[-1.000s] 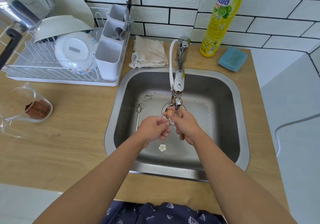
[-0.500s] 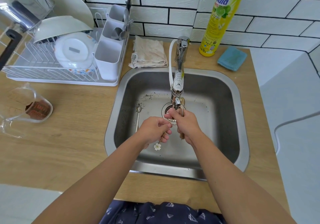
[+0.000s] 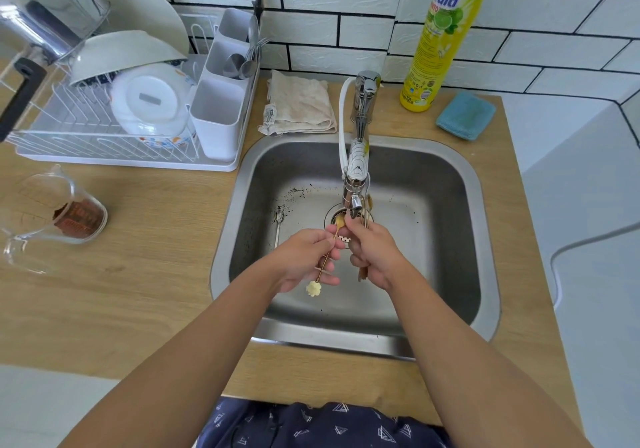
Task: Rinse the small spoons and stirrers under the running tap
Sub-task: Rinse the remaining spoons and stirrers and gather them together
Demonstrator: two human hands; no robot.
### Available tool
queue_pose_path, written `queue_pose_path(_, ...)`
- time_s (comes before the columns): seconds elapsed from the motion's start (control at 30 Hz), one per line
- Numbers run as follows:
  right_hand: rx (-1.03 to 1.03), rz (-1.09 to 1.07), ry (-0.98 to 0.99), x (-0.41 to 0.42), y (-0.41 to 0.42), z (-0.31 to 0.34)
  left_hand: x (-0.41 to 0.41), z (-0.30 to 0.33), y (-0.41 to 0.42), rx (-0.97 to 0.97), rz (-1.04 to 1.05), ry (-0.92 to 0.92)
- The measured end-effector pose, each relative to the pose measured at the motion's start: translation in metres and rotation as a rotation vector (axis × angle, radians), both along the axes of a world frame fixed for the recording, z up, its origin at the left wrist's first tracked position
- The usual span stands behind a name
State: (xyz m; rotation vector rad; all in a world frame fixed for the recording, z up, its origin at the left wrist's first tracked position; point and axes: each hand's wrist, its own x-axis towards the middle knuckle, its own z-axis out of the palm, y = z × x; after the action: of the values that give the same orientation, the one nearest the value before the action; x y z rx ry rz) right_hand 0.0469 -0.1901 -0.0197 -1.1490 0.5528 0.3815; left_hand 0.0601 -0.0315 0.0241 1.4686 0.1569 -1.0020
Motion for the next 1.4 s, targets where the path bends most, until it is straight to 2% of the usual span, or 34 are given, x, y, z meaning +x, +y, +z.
queue_pose_path(0.07, 0.034, 0.021, -0.033, -0.001, 0.001, 0.000, 0.000, 0.001, -0.001, 0.019, 0.006, -0.020)
queue_pose_path(0.13, -0.014, 0.048, -0.077, -0.002, 0.002, 0.003, 0.000, 0.003, -0.002, 0.029, -0.002, -0.027)
queue_pose_path(0.27, -0.050, -0.040, -0.057, 0.002, 0.000, 0.006, -0.001, 0.005, -0.003, -0.006, 0.023, 0.042)
queue_pose_path(0.3, -0.006, -0.040, -0.068, 0.001, -0.003, 0.006, 0.000, 0.004, -0.001, -0.080, 0.075, 0.130)
queue_pose_path(0.4, 0.072, 0.024, -0.138, -0.003, -0.005, 0.005, 0.005, 0.003, 0.008, -0.472, 0.272, 0.583)
queue_pose_path(0.47, -0.006, 0.022, -0.134, -0.002, -0.003, 0.005, 0.003, 0.001, 0.010, -0.568, 0.295, 0.687)
queue_pose_path(0.53, -0.139, -0.036, -0.073, 0.000, 0.002, 0.005, 0.000, -0.001, 0.009, -0.521, 0.291, 0.626)
queue_pose_path(0.63, -0.286, -0.085, -0.037, 0.002, 0.002, 0.004, -0.004, -0.006, 0.006, -0.240, 0.197, 0.283)
queue_pose_path(0.73, -0.266, 0.000, -0.070, 0.000, 0.000, 0.003, -0.005, -0.010, 0.006, -0.055, 0.127, 0.064)
queue_pose_path(0.8, -0.224, 0.048, -0.100, -0.001, 0.001, 0.006, -0.005, -0.011, 0.005, -0.033, 0.121, 0.030)
queue_pose_path(0.87, -0.303, 0.038, -0.084, -0.001, 0.003, 0.009, -0.005, -0.011, 0.003, -0.025, 0.111, 0.009)
queue_pose_path(1.0, -0.383, -0.287, -0.069, 0.005, -0.005, 0.011, -0.005, -0.018, 0.005, -0.015, 0.060, -0.039)
queue_pose_path(1.17, -0.419, -0.507, -0.062, 0.003, -0.033, 0.013, 0.006, -0.023, -0.023, -0.062, 0.282, -0.067)
queue_pose_path(1.33, -0.393, -0.548, -0.011, -0.007, -0.050, 0.016, 0.012, -0.025, -0.064, -0.032, 0.416, -0.086)
queue_pose_path(1.4, -0.404, -0.550, 0.006, -0.011, -0.054, 0.016, 0.010, -0.025, -0.072, -0.106, 0.479, -0.046)
